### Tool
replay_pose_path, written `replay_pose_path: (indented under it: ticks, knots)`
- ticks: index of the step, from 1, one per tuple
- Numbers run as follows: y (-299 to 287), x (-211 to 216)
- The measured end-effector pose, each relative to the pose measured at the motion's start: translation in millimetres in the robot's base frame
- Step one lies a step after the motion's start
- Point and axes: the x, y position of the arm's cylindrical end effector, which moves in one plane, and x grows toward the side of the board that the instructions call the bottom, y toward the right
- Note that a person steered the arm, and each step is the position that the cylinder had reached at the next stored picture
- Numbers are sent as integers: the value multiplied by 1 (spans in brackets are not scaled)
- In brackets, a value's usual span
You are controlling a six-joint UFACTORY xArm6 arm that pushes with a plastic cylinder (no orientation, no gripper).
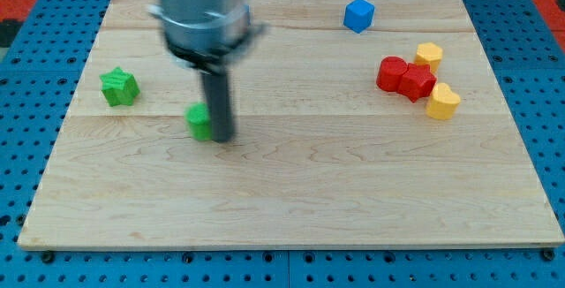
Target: Slide the red star and red circle to the center
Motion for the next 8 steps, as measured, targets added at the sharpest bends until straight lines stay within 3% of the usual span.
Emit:
replay_pose_path:
  ticks: [1,2,3,4,5,6,7,8]
  knots:
    - [-73,-32]
    - [17,1]
    - [162,29]
    - [314,33]
    - [449,-2]
    - [373,-59]
    - [290,-67]
    - [278,-65]
